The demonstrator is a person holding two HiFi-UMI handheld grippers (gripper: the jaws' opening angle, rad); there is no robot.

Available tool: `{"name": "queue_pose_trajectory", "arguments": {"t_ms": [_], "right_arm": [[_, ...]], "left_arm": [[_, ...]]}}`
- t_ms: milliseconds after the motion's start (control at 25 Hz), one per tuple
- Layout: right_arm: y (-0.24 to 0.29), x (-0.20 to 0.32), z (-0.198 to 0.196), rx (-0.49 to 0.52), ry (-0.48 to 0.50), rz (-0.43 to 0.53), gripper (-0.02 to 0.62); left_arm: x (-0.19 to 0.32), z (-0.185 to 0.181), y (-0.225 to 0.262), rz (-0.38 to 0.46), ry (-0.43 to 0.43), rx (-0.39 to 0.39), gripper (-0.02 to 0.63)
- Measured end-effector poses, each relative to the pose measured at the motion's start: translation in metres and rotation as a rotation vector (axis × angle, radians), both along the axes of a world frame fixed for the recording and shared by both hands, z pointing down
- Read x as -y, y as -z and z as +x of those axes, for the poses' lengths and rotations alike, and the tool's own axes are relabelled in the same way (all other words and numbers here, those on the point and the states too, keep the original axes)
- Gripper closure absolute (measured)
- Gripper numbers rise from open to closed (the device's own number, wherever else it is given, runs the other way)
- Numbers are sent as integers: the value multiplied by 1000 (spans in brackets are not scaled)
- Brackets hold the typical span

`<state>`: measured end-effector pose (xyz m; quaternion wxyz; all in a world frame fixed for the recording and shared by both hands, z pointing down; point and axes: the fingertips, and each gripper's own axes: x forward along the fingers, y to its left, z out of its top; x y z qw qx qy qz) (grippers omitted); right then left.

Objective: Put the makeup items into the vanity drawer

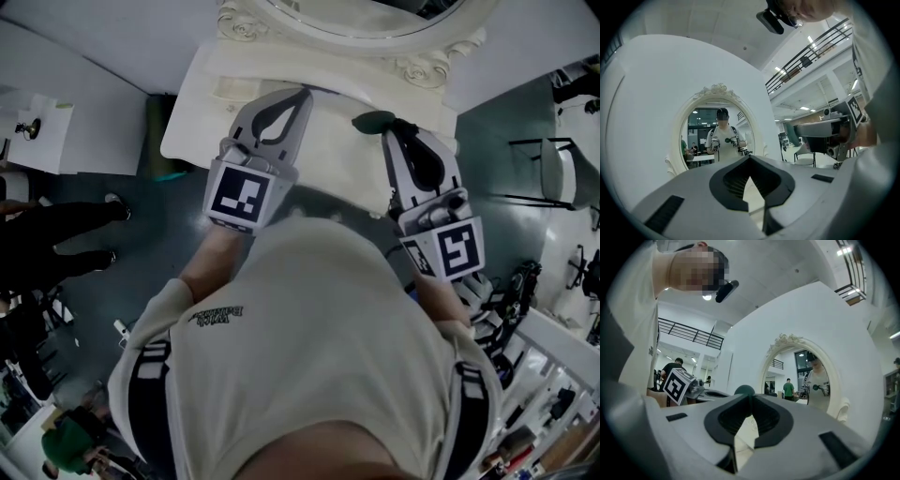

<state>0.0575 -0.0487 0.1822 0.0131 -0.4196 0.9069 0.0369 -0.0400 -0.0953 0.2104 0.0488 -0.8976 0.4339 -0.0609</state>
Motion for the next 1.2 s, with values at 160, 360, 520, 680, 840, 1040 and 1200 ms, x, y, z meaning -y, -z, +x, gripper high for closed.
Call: {"name": "queue_pose_trajectory", "arguments": {"t_ms": [160, 360, 520, 680, 840, 1040, 1200], "right_arm": [[-2, -7, 5, 8, -10, -11, 565], [-5, -9, 17, 6, -33, -26, 565], [-6, -2, 37, -7, -77, -36, 565], [-12, 16, 60, -34, -122, -42, 563], [-27, 32, 78, -149, -178, -12, 563], [-58, 56, 101, -161, -218, -63, 563], [-96, 81, 121, -155, -238, -142, 563]], "left_arm": [[-5, 6, 0, -8, -18, -1, 592], [-8, 20, 0, -15, -52, 7, 592], [-3, 39, -2, -30, -88, 19, 592], [14, 66, -9, -10, -151, 31, 592], [27, 96, -32, -73, -207, 45, 592], [48, 132, -72, -155, -261, 65, 591], [69, 161, -115, -245, -296, 88, 592]]}}
